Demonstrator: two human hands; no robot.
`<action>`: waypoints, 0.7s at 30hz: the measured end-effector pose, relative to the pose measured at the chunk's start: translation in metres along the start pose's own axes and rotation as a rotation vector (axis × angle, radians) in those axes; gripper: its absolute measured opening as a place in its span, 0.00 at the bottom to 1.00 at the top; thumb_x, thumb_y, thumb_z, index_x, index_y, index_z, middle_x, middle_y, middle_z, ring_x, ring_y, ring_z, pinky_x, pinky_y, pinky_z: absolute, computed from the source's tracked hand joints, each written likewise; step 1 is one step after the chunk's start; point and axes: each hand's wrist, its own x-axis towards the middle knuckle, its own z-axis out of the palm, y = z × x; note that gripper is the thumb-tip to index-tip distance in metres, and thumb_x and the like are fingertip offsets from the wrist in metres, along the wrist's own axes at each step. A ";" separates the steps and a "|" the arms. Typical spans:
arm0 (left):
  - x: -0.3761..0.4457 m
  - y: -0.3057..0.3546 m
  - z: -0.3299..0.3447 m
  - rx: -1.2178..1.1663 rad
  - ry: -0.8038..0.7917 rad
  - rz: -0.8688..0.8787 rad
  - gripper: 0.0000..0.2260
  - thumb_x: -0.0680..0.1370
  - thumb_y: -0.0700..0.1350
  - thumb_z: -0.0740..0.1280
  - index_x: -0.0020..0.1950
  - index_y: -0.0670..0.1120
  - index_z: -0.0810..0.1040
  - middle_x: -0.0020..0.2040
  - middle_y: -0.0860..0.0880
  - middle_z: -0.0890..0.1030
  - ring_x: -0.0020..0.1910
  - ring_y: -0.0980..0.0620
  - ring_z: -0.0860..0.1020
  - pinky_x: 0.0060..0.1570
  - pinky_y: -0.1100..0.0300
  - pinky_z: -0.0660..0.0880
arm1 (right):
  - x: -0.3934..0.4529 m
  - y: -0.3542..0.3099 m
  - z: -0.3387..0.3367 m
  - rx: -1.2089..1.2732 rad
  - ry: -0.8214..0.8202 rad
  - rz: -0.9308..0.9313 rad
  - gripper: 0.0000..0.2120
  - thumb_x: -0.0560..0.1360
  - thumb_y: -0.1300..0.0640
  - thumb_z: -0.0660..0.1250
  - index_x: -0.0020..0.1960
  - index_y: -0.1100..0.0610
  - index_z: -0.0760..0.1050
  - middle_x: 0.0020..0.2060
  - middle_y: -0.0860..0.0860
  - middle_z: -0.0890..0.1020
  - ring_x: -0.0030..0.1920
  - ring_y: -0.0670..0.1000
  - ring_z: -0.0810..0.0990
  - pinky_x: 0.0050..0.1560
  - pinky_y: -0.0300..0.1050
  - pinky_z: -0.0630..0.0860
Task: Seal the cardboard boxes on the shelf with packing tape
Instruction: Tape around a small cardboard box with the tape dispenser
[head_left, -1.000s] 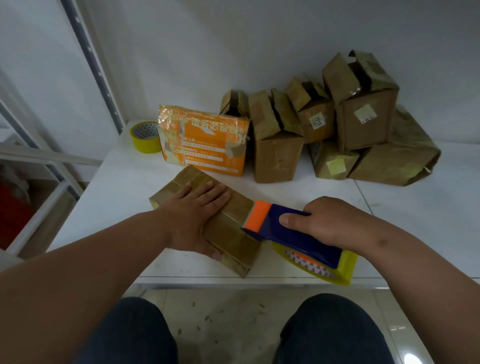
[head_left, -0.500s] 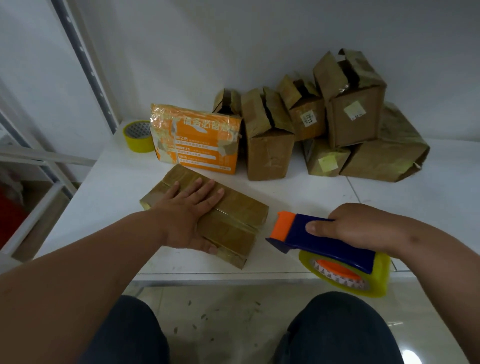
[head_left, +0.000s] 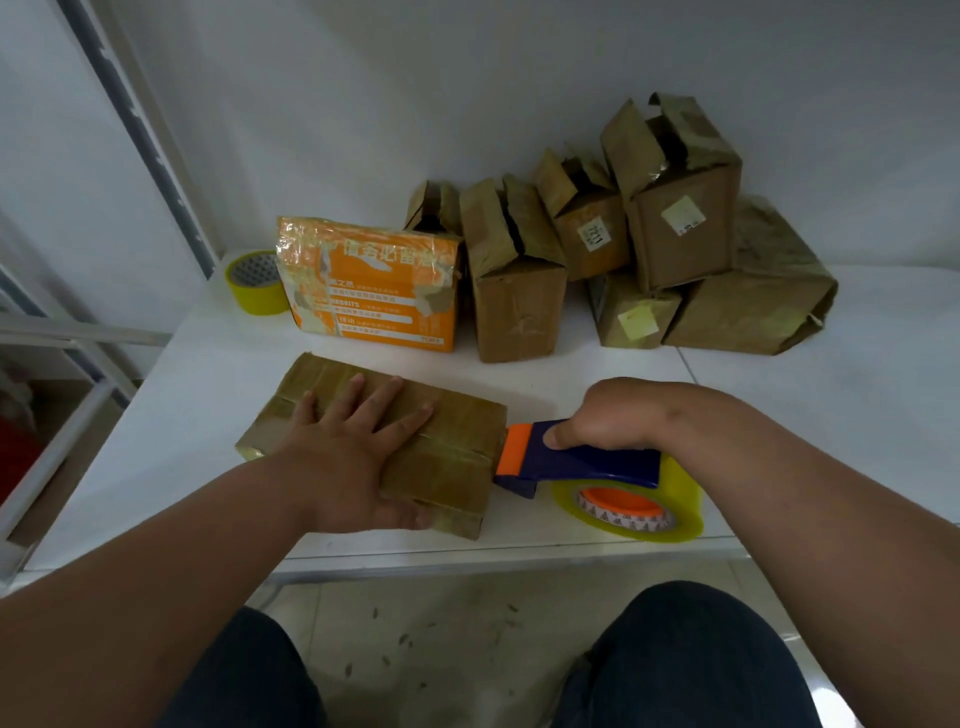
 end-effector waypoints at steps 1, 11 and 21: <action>0.000 0.004 -0.005 0.014 0.023 0.000 0.51 0.62 0.82 0.52 0.75 0.64 0.32 0.79 0.53 0.34 0.78 0.44 0.36 0.73 0.38 0.41 | 0.002 0.001 -0.001 -0.002 -0.002 -0.003 0.19 0.75 0.39 0.65 0.44 0.55 0.70 0.39 0.50 0.74 0.38 0.48 0.74 0.38 0.41 0.69; 0.027 0.033 0.000 0.018 0.111 0.205 0.52 0.64 0.80 0.56 0.72 0.62 0.25 0.76 0.53 0.28 0.75 0.47 0.29 0.72 0.41 0.32 | 0.010 0.011 -0.002 -0.117 -0.009 -0.071 0.21 0.74 0.35 0.62 0.37 0.52 0.68 0.37 0.50 0.74 0.36 0.48 0.74 0.34 0.40 0.68; 0.021 0.038 0.008 -0.036 0.153 0.153 0.50 0.59 0.83 0.48 0.66 0.63 0.20 0.73 0.56 0.26 0.76 0.48 0.29 0.73 0.38 0.36 | 0.015 -0.008 -0.017 -0.016 -0.092 -0.044 0.15 0.77 0.42 0.64 0.44 0.54 0.71 0.45 0.52 0.76 0.42 0.50 0.76 0.44 0.43 0.71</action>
